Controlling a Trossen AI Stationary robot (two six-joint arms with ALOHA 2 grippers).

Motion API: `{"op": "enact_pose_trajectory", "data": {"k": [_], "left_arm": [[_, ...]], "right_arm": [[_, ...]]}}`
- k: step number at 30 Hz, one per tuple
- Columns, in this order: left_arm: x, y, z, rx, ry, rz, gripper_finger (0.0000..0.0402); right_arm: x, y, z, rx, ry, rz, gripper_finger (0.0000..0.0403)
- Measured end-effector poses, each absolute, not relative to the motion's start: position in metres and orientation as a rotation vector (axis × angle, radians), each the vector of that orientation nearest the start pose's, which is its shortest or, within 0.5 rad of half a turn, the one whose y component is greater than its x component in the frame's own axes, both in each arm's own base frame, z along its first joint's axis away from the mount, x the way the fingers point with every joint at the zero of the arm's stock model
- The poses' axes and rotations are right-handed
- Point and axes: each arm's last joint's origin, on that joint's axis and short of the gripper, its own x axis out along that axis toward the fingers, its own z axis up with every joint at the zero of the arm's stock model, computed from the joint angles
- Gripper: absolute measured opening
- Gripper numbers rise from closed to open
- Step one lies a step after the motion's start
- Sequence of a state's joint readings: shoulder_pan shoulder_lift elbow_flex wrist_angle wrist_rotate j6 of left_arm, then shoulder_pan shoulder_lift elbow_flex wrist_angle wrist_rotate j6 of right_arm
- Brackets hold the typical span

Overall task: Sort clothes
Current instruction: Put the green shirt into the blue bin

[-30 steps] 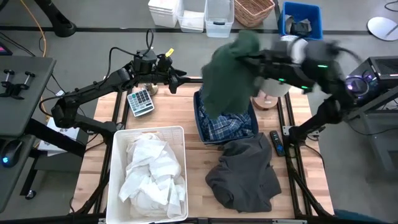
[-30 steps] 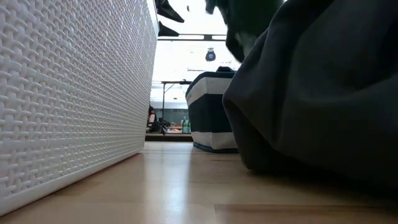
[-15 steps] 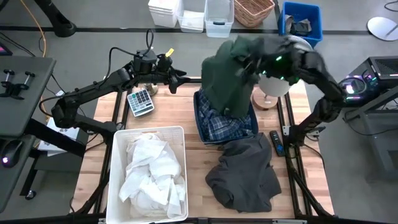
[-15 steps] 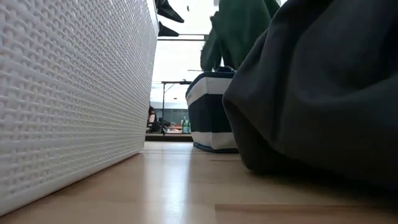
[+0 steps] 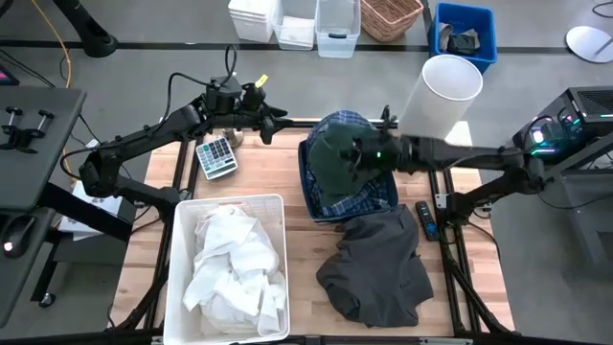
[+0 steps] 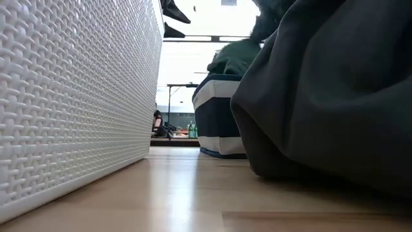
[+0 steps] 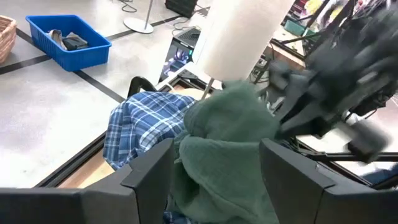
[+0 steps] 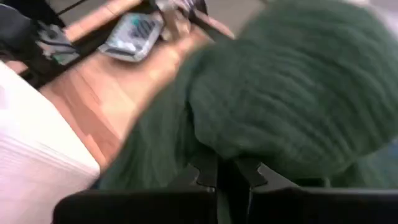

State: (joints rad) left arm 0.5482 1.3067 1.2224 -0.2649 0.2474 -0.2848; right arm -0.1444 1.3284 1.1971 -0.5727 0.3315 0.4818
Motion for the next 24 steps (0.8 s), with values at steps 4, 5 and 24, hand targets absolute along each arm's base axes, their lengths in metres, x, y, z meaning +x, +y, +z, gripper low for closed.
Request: {"op": "enact_pose_trajectory", "data": {"k": [4, 5, 24], "left_arm": [[0.252, 0.146, 0.364, -0.417, 0.282, 0.346, 0.0220], [0.253, 0.146, 0.363, -0.418, 0.285, 0.350, 0.0220], [0.268, 0.155, 0.349, -0.472, 0.297, 0.351, 0.0220]], "right_arm": [[0.273, -0.042, 0.265, 0.536, 0.539, -0.617, 0.0000], [0.273, -0.041, 0.253, 0.566, 0.526, -0.609, 0.0000], [0.259, -0.020, 0.143, 1.126, 0.865, -0.407, 0.0004]]}}
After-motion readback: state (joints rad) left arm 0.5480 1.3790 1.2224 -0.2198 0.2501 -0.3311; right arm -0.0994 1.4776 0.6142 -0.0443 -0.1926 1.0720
